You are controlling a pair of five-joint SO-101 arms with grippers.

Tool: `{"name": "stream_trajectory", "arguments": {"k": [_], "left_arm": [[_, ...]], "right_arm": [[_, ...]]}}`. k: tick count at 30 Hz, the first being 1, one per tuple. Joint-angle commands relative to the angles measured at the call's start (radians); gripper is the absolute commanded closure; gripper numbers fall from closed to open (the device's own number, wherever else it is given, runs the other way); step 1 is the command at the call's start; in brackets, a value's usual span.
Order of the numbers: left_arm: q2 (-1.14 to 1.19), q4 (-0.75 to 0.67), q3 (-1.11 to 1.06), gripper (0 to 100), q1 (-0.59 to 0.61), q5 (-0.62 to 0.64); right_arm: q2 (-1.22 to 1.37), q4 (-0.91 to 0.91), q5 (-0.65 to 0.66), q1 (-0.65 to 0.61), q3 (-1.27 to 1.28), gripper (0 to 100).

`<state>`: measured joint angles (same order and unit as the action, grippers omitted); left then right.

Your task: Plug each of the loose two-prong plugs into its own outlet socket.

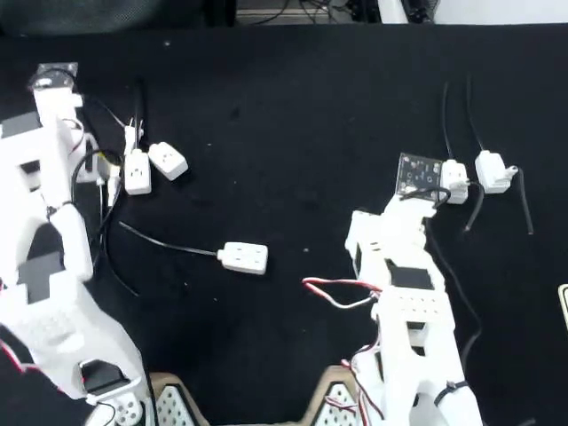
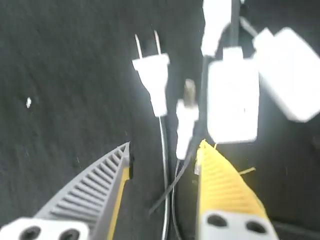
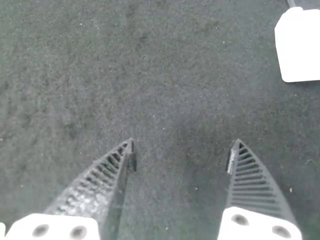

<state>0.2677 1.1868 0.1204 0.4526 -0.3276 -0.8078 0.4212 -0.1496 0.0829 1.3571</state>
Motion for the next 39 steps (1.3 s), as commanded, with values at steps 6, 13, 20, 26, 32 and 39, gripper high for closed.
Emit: {"name": "stream_trajectory", "arguments": {"k": [6,13,20,26,32,39], "left_arm": [[0.279,-0.003,0.387,78,0.016,0.117],[0.405,-0.003,0.476,78,0.015,0.117],[0.419,-0.011,0.473,78,-0.01,0.115],[0.433,-0.041,0.467,78,-0.015,0.11],[0.514,-0.109,0.478,78,0.001,0.115],[0.534,-0.103,0.524,78,0.005,0.117]], "right_arm": [[-0.035,-0.017,-0.009,0.017,-0.064,71.6],[-0.035,-0.018,-0.009,0.017,-0.064,71.6],[-0.035,-0.018,-0.009,0.017,-0.064,71.6],[-0.035,-0.018,-0.009,0.017,-0.064,71.6],[-0.035,-0.018,-0.009,0.017,-0.064,71.6],[-0.035,-0.02,-0.009,0.017,-0.064,71.6]]}}
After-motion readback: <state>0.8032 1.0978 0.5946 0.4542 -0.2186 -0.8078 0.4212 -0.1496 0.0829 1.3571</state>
